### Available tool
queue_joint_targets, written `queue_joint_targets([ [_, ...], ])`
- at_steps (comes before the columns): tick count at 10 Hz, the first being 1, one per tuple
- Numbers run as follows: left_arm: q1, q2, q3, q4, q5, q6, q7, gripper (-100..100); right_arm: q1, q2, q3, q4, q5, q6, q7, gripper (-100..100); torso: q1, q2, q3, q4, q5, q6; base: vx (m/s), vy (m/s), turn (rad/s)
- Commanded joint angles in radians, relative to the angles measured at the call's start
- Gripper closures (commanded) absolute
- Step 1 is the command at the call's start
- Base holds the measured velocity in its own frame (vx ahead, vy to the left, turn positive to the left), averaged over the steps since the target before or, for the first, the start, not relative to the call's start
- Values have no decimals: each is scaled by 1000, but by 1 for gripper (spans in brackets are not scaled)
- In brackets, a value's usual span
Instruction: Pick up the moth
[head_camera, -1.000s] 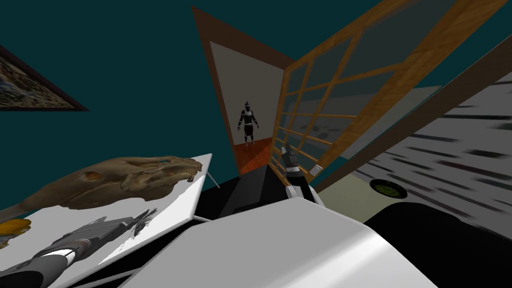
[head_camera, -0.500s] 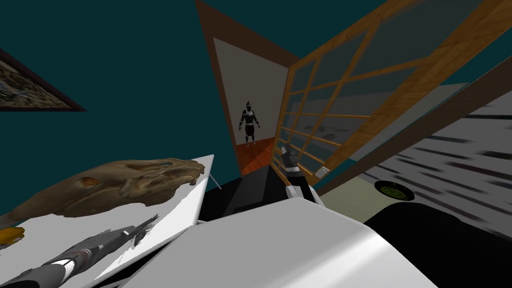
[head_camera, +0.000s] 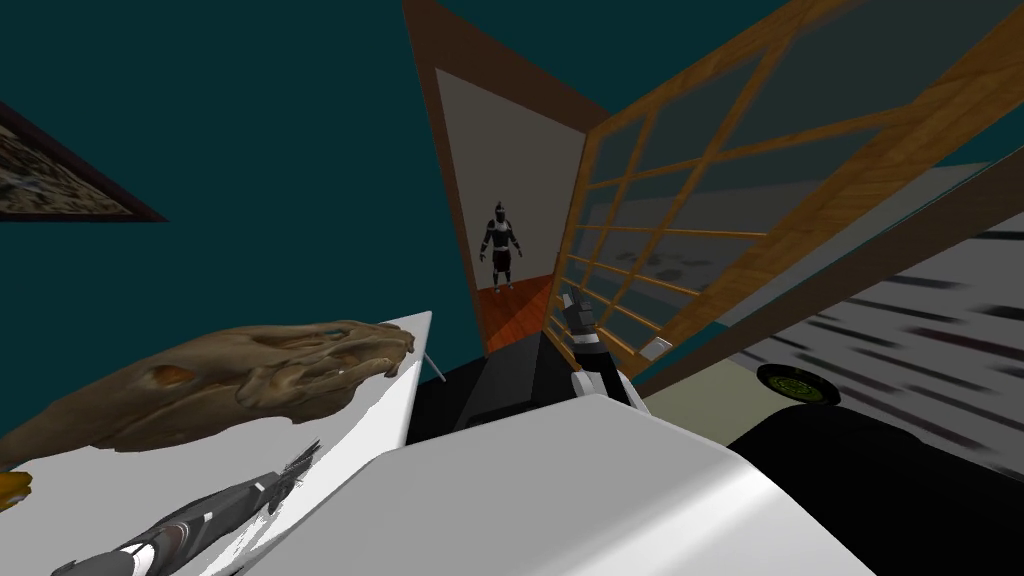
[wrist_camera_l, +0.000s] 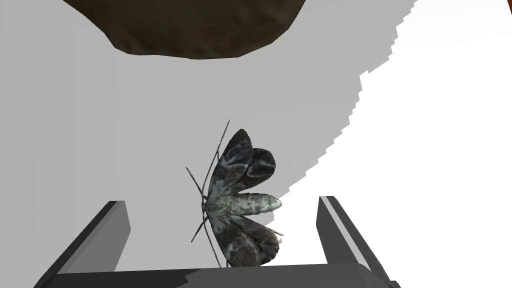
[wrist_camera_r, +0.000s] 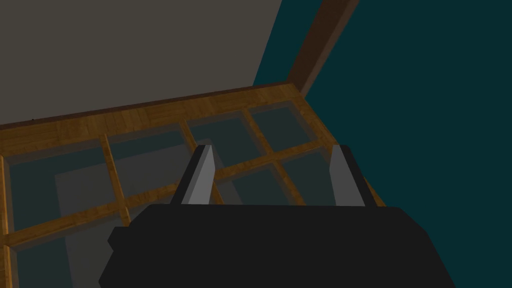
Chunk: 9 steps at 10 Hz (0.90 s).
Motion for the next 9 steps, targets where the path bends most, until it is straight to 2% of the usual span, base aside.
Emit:
queue_joint_targets([
  [1,1,-12,-25,21,14,28,3,-100,0,0,0,0,0,0,0,0,0,0,0,0,0,0,40,33,-5],
  [2,-2,-10,-19,7,0,17,7,-100,0,0,0,0,0,0,0,0,-1,0,0,0,0,0,18,11,-2],
  [3,-2,-11,-21,8,-1,21,9,0,0,0,0,0,0,0,0,0,-3,1,1,0,-1,0,0,0,0],
  [4,-26,-13,-23,47,-10,16,7,-100,0,0,0,0,0,0,0,0,-4,2,1,1,-1,0,-22,-10,-127],
  [9,-82,-16,-29,139,-31,3,2,-100,0,0,0,0,0,0,0,0,-5,6,3,1,-1,0,-41,-18,-109],
])
